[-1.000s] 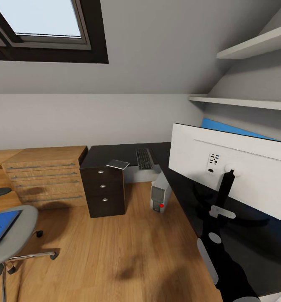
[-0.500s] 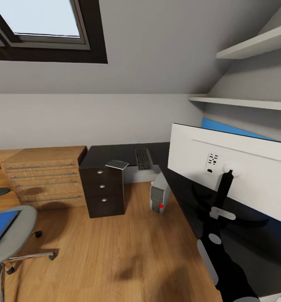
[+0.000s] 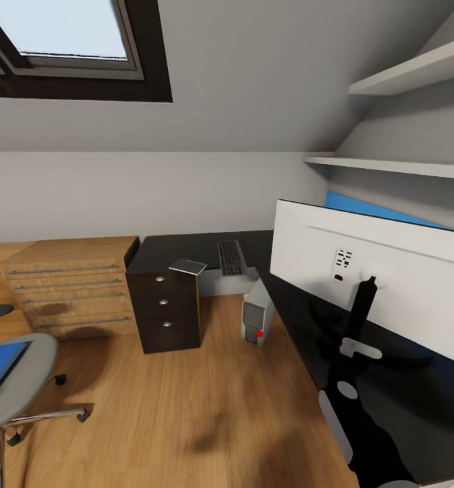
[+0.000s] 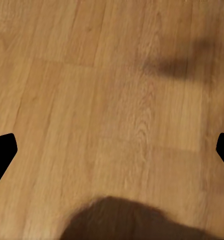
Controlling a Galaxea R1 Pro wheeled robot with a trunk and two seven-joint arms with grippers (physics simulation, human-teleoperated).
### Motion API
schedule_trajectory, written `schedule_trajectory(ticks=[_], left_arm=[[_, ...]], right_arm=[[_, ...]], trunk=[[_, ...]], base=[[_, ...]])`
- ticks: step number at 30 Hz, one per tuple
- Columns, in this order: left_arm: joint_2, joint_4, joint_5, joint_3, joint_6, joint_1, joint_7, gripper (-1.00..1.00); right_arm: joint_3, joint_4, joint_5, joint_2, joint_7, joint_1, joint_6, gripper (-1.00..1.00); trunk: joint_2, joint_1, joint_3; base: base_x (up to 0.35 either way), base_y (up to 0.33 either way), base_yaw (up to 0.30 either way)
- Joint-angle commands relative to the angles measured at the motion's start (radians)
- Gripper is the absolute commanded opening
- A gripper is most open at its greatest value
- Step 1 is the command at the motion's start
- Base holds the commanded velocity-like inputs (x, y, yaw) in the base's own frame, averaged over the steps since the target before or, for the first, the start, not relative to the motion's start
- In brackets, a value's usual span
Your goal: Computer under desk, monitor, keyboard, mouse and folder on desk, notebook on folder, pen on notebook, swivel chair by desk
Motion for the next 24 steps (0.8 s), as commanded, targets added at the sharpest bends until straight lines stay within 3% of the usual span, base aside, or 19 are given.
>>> schedule_trajectory(ticks=[1, 7, 16, 24], left_arm=[[0.000, 0.001, -0.001, 0.001, -0.003, -0.001, 0.003, 1.00], [0.000, 0.001, -0.001, 0.001, -0.002, -0.001, 0.005, 1.00], [0.000, 0.001, -0.001, 0.001, -0.001, -0.001, 0.006, 1.00], [0.000, 0.001, -0.001, 0.001, 0.000, -0.001, 0.006, 1.00]], right_arm=[[0.002, 0.002, -0.010, 0.000, -0.004, -0.001, -0.014, 1.00], [0.001, 0.024, -0.010, -0.004, -0.004, -0.001, -0.073, 1.00], [-0.003, 0.038, -0.010, -0.036, -0.005, -0.001, -0.108, 1.00], [-0.041, 0.043, -0.011, -0.054, -0.005, -0.001, -0.116, 1.00]], trunk=[[0.000, 0.000, -0.001], [0.000, 0.000, -0.001], [0.000, 0.000, -0.001], [0.000, 0.000, -0.001]], base=[[0.181, -0.001, 0.000], [0.138, 0.000, 0.000], [0.017, -0.001, 0.000], [0.001, -0.061, 0.000]])
